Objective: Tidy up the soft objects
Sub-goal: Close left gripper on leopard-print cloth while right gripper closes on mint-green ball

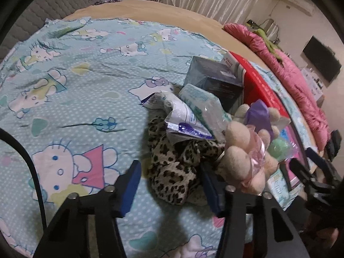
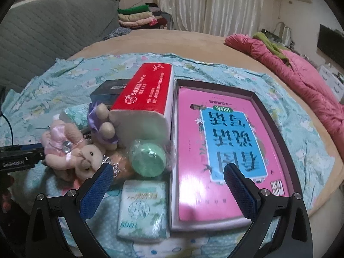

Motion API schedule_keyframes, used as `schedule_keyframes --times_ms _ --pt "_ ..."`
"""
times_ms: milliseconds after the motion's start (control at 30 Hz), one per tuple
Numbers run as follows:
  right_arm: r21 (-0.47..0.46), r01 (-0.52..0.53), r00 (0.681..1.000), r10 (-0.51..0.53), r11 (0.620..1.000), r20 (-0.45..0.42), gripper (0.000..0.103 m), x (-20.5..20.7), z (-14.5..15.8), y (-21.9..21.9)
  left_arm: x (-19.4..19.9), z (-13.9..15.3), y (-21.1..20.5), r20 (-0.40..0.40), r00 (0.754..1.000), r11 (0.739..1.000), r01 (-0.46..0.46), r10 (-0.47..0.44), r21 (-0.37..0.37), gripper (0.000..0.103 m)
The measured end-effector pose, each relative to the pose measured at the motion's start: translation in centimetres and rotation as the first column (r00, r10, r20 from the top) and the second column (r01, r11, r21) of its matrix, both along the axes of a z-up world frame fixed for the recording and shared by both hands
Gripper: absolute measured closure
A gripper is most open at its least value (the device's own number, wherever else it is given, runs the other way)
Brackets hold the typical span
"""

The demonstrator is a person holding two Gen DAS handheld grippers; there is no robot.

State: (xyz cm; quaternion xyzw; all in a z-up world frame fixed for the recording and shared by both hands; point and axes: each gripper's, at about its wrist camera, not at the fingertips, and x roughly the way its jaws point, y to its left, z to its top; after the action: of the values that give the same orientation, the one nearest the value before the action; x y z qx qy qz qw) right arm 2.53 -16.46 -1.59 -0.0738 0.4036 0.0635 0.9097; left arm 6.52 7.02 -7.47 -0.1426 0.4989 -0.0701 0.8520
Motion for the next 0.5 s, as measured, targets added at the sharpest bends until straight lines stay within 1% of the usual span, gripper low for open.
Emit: schedule_keyframes --times_ms 33,133,233,300,333,400,433,500 --pt "-0.013 -0.003 1.0 0.003 1.0 0.006 0.001 0.2 -0.1 0.2 0.1 0.0 0.1 0.005 1.0 1.0 0.0 0.0 -0.022 0.054" --pt "-0.04 -0.018 1.0 0.019 0.999 0.019 0.003 1.0 -0.6 0.9 0.4 -0.3 0.5 0.004 1.0 0.998 -0.01 0.01 -0.056 0.061" --pt "-0.058 -0.03 0.999 0.031 0.998 0.016 0.009 1.6 -1.2 1.3 0.5 -0.6 0.7 0.001 1.0 0.997 -0.005 0.006 -0.078 0.066" --pt "-0.062 -0.044 0.999 0.045 0.997 0.017 0.021 1.7 -1.4 1.5 0.5 -0.6 0.4 0.006 1.0 0.997 0.008 -0.008 -0.074 0.069" --pt "-0.064 -0.054 0.998 0.055 0.997 0.015 0.025 1.8 -1.5 1.7 0.6 -0.7 0.3 0.007 1.0 0.997 0.018 -0.017 -0.07 0.07" --pt "-0.066 -0.083 0.996 0.084 0.994 0.013 0.035 1.9 -1.8 2.0 0.8 -0.8 0.1 0.01 1.0 0.997 0.028 -0.027 -0.074 0.073" --pt "-0.073 -0.092 0.996 0.093 0.993 0.015 0.037 1.9 -1.9 2.2 0.8 -0.9 0.0 0.014 0.999 0.996 0.031 -0.03 -0.079 0.076" --pt "-0.085 -0.123 0.992 0.125 0.989 0.021 0.05 1.8 -2.1 2.8 1.0 -1.0 0.0 0.015 0.999 0.996 0.035 -0.034 -0.081 0.081"
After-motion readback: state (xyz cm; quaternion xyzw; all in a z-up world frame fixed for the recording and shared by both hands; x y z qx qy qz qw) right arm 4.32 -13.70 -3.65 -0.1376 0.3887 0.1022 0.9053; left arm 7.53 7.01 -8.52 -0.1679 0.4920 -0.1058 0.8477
